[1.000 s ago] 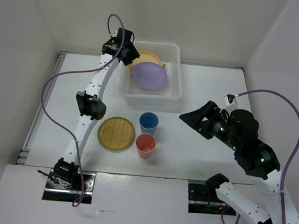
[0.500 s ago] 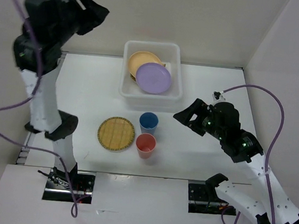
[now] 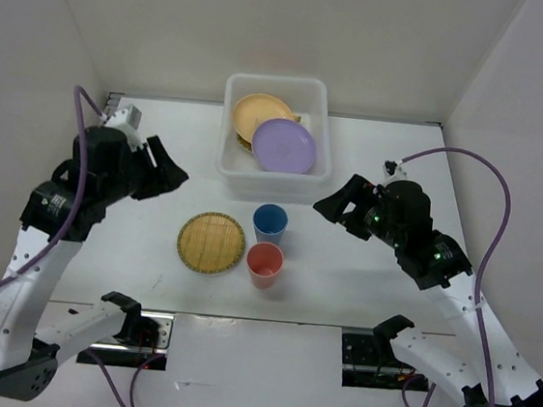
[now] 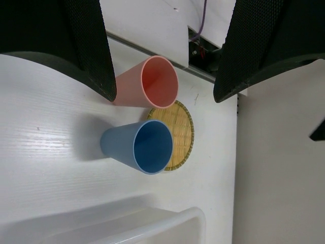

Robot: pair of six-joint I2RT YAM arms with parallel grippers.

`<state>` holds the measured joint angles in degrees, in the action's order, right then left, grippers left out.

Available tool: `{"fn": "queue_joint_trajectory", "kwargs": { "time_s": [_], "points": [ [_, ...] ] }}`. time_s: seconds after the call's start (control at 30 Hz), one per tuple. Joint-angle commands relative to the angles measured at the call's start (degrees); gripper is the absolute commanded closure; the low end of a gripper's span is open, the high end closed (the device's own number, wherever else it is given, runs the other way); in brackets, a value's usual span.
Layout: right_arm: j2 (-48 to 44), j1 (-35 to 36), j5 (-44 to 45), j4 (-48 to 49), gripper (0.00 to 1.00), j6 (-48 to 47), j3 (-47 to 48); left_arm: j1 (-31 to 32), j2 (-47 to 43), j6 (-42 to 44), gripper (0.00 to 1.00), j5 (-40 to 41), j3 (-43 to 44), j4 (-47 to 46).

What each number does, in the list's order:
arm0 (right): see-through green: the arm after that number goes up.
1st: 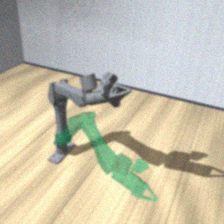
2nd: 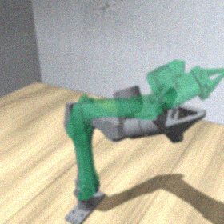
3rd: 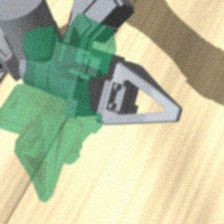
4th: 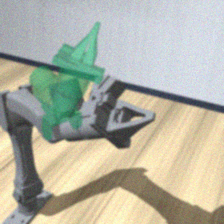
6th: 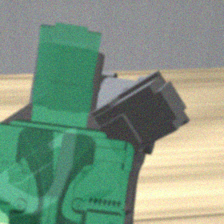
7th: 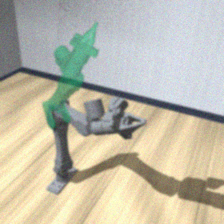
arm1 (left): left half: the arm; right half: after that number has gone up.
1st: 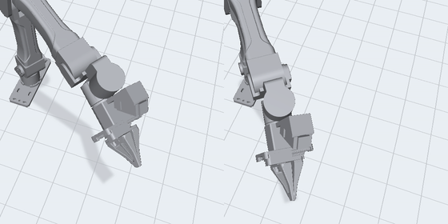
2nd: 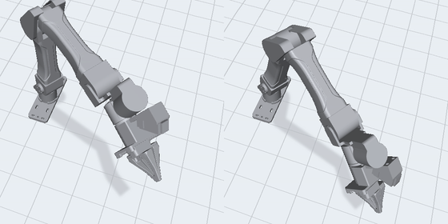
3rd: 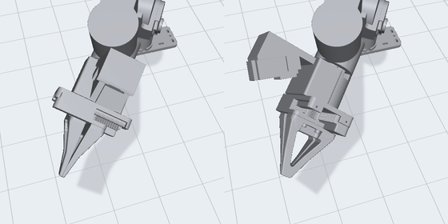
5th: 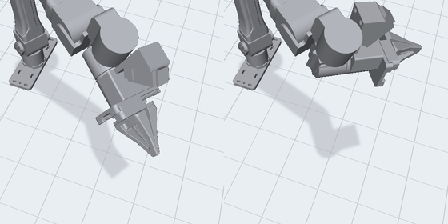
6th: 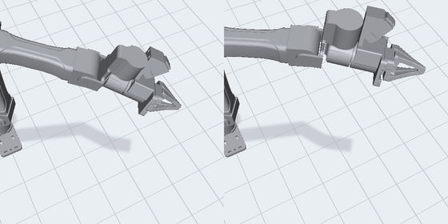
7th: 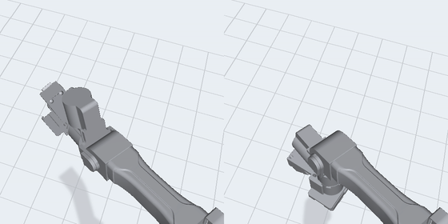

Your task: Place the mixed dishes into the plastic bin

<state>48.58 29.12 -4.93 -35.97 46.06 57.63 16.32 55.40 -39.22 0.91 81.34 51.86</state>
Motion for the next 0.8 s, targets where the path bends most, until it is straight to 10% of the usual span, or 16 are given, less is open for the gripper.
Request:
{"fn": "queue_joint_trajectory", "kwargs": {
  "time_s": [0.0, 0.77],
  "points": [
    [0.82, -0.65, -0.26, 3.62, 0.18, -2.12, -0.50, -0.32, -3.62, 0.20, 0.35, -4.68, -9.77, -9.05],
    [-2.26, -0.65, -1.49, 9.24, 0.18, -0.80, -7.87, -1.46, -27.35, -24.65, 0.42, -9.17, -49.86, -17.14]
  ]
}}
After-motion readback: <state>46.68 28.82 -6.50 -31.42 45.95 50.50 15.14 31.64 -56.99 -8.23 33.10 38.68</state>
